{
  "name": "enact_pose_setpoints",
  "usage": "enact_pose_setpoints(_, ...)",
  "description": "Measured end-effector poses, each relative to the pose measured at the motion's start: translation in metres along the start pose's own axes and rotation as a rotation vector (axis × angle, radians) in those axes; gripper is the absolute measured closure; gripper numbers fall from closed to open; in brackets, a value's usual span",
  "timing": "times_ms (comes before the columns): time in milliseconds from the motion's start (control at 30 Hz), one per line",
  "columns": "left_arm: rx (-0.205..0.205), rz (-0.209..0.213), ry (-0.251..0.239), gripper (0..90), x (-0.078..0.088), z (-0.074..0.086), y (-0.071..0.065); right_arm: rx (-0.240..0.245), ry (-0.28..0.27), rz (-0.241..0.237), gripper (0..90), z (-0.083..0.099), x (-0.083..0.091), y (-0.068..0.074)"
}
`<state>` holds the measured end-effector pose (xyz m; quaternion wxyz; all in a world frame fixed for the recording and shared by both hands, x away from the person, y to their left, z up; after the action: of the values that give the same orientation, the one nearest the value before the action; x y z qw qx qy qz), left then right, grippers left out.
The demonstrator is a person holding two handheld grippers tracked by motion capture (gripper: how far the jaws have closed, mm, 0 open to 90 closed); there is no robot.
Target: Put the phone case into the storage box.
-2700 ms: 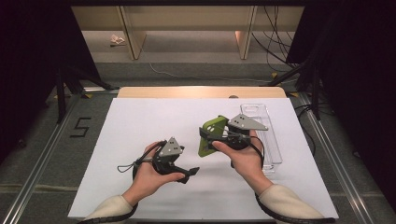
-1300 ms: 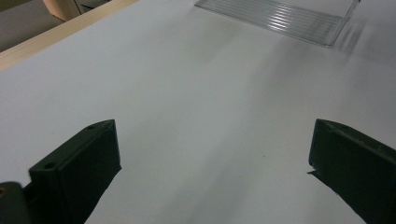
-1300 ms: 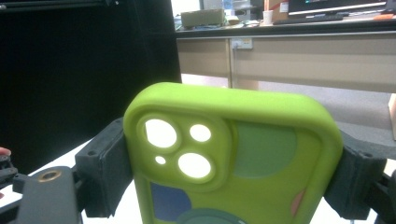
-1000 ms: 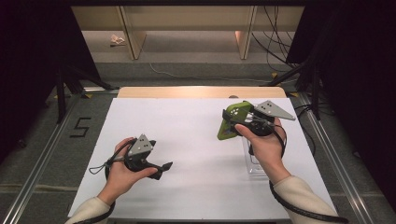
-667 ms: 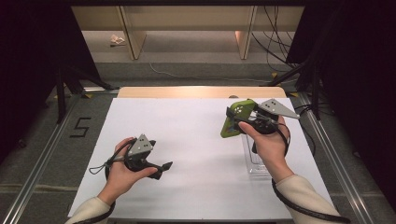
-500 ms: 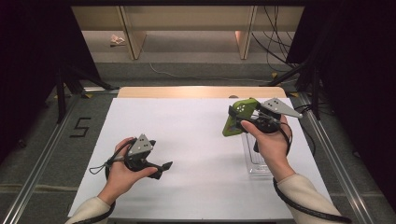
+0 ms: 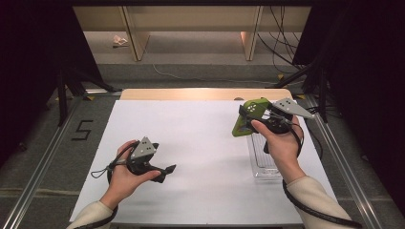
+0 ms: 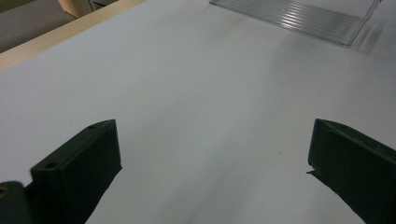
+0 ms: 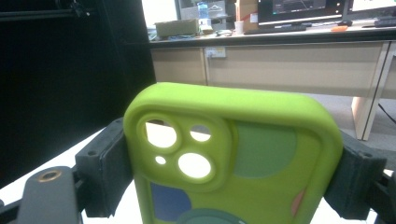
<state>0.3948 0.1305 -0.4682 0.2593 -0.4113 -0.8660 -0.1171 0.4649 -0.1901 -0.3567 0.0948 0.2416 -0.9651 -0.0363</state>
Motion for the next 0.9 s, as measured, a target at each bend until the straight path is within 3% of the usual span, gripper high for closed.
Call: enact_pose_setpoints(900, 0.005, -0.004, -0.013, 2.2, 0.0, -0.001, 0.001, -0.008, -0.009, 0.054, 17.3, -0.004, 0.004, -0.02)
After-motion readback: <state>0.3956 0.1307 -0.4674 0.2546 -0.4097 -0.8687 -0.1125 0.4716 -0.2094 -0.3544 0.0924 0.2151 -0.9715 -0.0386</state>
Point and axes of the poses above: each handheld gripper's, and its own axes: x roughly backward along the jaws, z roughly out of its underside, y roughly to its left, the point moved 6 cm from there along -x, roughly forward along the jaws, and after that the axes turned 2 degrees about z, right-handed, at the moved point
